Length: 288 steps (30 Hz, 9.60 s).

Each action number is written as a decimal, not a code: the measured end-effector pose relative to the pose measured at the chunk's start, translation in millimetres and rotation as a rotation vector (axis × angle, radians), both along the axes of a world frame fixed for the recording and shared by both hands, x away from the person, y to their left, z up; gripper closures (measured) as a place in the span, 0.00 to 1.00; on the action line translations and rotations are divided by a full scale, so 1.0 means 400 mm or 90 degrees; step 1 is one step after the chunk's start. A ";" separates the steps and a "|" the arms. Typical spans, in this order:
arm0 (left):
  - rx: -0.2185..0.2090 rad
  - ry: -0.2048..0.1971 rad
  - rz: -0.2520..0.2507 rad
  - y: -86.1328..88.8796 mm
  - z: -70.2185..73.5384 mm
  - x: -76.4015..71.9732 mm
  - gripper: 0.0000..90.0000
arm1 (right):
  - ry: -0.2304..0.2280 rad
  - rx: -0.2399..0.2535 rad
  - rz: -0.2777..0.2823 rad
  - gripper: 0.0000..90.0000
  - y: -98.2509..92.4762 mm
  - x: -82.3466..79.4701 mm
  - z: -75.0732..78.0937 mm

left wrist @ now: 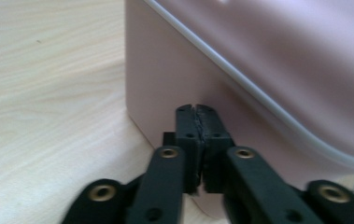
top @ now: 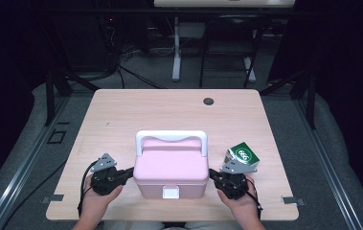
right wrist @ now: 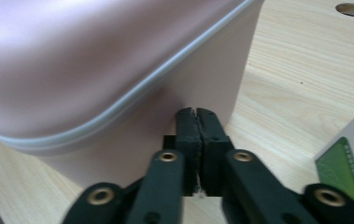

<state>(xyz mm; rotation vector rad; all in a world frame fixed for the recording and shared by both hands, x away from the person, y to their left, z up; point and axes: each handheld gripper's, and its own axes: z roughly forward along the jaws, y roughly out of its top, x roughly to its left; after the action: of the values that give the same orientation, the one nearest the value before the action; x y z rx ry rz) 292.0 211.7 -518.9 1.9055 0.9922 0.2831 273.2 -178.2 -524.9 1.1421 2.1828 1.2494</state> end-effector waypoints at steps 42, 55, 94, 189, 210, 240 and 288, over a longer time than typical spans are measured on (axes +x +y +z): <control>0.014 0.049 -0.113 -0.037 0.193 0.120 0.66 | 0.080 0.029 0.159 0.70 -0.005 0.149 0.210; 0.054 0.028 -0.116 -0.041 0.210 0.104 0.82 | 0.063 0.014 0.155 0.83 0.003 0.131 0.215; 0.058 0.016 -0.108 0.031 0.302 0.081 0.76 | 0.089 0.054 0.158 0.84 0.011 0.154 0.281; 0.099 0.026 -0.161 -0.055 0.359 0.117 1.00 | 0.079 -0.040 0.176 0.97 0.041 0.034 0.189; 0.119 0.020 -0.135 -0.071 0.400 0.161 1.00 | 0.093 -0.069 0.215 0.97 0.076 0.012 0.158; 0.152 0.028 -0.107 -0.082 0.418 0.227 1.00 | 0.101 -0.069 0.224 0.99 0.075 0.016 0.149; 0.198 0.083 -0.063 -0.044 0.346 0.290 0.96 | 0.111 -0.070 0.224 1.00 0.087 0.018 0.132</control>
<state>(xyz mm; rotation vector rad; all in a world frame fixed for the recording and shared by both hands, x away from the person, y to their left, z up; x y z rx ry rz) 408.0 194.0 -380.5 2.2731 0.9796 0.2711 280.3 -143.5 -472.2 0.8768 2.6344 1.1795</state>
